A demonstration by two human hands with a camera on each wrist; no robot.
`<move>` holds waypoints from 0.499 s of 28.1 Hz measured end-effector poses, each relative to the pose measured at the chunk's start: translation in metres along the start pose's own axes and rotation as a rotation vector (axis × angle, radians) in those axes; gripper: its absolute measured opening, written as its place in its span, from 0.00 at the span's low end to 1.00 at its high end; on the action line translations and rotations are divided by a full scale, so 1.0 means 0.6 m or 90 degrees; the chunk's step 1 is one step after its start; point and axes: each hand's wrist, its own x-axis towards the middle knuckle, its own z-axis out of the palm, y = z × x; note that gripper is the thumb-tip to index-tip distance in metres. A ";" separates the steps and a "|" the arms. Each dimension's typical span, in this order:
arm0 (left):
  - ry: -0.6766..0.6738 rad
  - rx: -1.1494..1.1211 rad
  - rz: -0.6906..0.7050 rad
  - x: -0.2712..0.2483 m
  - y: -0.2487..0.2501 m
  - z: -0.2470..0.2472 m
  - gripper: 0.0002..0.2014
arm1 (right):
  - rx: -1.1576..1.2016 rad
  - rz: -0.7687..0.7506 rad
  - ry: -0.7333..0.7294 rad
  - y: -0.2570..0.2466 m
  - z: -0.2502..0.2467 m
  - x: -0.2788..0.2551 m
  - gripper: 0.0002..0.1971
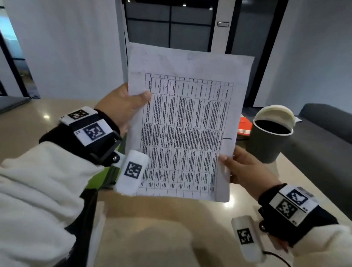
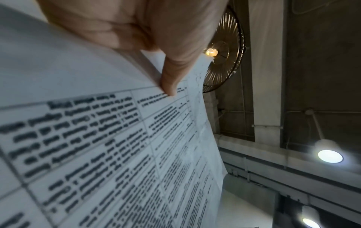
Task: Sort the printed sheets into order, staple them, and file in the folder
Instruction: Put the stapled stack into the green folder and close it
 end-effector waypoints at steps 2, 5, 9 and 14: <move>0.024 -0.050 -0.015 0.006 -0.013 -0.006 0.16 | 0.009 -0.015 0.044 0.000 0.007 0.015 0.11; 0.033 -0.050 -0.072 0.015 -0.040 -0.005 0.14 | -0.051 -0.043 0.144 -0.007 0.002 0.035 0.12; -0.104 0.225 -0.300 0.012 -0.099 -0.025 0.03 | -0.138 -0.036 0.258 -0.023 -0.028 0.040 0.09; -0.246 0.704 -0.407 0.009 -0.201 -0.055 0.24 | -0.234 0.023 0.325 0.005 -0.071 0.048 0.10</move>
